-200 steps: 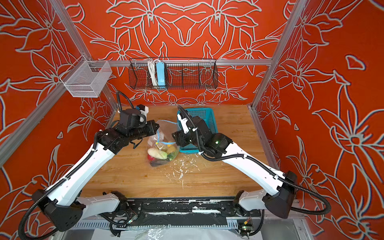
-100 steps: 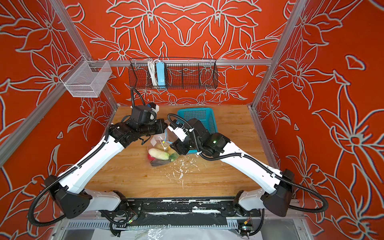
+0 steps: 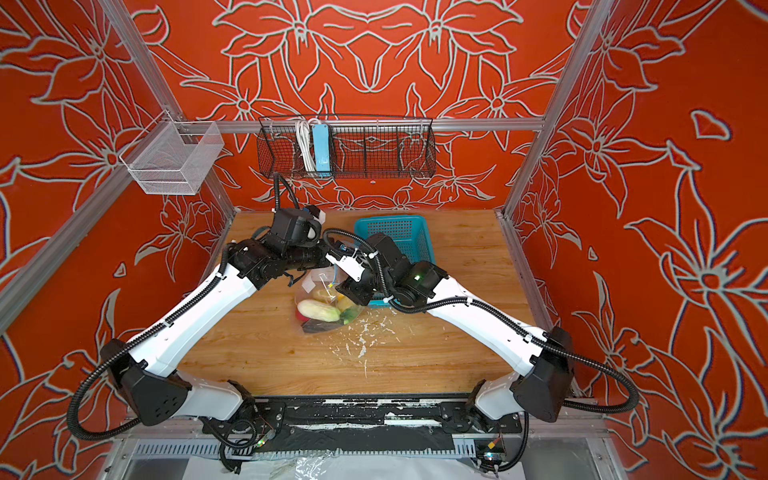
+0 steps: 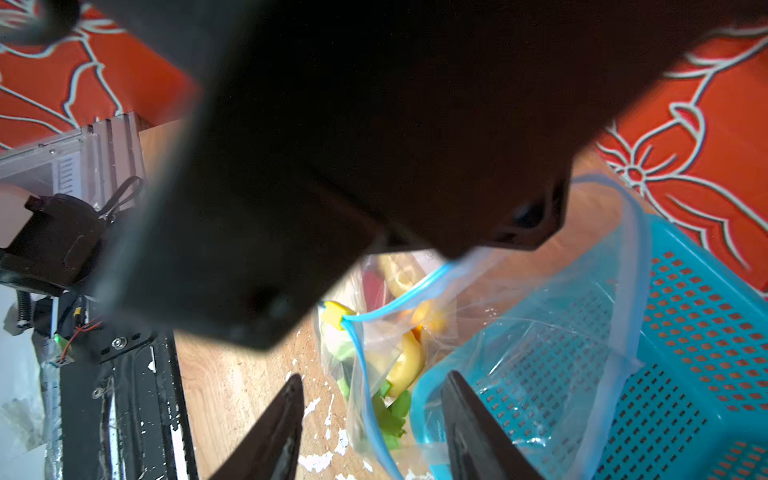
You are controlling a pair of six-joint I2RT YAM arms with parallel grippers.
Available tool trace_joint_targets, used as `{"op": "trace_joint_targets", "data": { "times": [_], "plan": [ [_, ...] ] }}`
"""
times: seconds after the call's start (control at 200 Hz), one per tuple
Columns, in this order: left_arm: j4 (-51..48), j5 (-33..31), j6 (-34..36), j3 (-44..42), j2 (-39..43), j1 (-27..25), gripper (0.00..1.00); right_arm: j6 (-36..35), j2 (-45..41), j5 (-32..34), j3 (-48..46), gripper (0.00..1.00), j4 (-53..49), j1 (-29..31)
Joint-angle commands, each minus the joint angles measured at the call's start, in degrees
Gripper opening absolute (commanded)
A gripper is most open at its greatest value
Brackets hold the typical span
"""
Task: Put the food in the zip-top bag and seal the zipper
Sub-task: 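Grasp the bag's zipper edge near the yellow slider with the right gripper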
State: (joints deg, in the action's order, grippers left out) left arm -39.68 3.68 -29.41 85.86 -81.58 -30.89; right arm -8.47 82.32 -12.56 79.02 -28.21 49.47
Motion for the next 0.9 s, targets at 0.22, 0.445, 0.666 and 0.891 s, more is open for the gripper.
{"op": "trace_joint_targets", "data": {
  "times": [0.22,0.445,0.666,0.891],
  "plan": [
    [-0.1,1.5,-0.1,1.7,0.5,-0.6,0.00,-2.7,2.3,-1.8,-1.5,0.52,0.5,0.1],
    [-0.2,1.8,-0.4,2.2,0.6,-0.6,0.00,-2.8,2.8,-2.9,-2.8,0.50,0.2,0.2],
    [-0.7,1.0,-0.2,2.2,1.3,-0.6,0.00,-2.3,1.9,-1.0,-6.0,0.48,1.3,0.1],
    [-1.4,-0.2,0.4,1.9,1.2,-0.6,0.00,-1.6,-1.6,-0.6,-8.6,0.47,3.9,0.1]
  ]
}}
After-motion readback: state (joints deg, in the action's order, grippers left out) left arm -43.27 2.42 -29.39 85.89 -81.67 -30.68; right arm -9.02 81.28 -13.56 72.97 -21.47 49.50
